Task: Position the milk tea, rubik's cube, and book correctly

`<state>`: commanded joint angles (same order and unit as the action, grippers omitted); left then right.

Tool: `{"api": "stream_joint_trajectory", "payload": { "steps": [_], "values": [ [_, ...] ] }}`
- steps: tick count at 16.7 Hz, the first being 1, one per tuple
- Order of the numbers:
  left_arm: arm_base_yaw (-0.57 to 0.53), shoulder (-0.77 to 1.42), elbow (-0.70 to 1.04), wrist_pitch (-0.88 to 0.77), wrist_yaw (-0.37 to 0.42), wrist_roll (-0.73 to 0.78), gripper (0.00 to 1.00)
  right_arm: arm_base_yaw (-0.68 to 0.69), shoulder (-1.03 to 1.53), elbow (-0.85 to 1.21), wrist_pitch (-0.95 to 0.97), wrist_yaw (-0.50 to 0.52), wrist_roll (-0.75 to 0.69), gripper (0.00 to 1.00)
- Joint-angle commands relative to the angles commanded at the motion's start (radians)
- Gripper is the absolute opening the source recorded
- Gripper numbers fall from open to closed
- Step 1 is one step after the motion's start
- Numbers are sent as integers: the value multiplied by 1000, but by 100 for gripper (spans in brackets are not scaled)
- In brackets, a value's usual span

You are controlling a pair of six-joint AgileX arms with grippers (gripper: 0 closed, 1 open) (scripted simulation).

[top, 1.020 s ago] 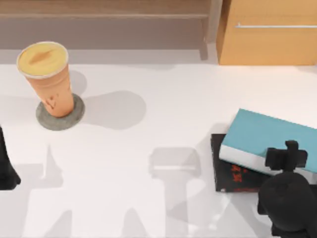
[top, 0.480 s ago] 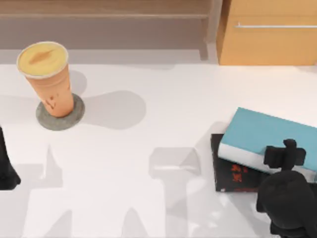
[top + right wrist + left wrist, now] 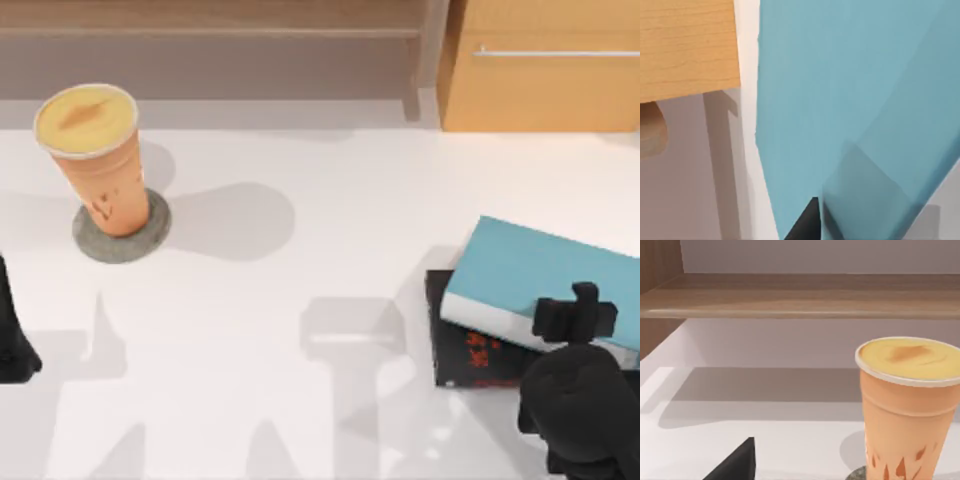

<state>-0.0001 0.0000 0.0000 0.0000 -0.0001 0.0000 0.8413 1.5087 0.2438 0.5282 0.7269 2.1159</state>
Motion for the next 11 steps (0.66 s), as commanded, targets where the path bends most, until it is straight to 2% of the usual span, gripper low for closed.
{"api": "stream_joint_trajectory", "payload": {
  "steps": [5, 11],
  "values": [
    [0, 0, 0, 0, 0, 0, 100, 0, 0, 0, 0, 0, 0, 98],
    [0, 0, 0, 0, 0, 0, 100, 0, 0, 0, 0, 0, 0, 100]
  ]
}}
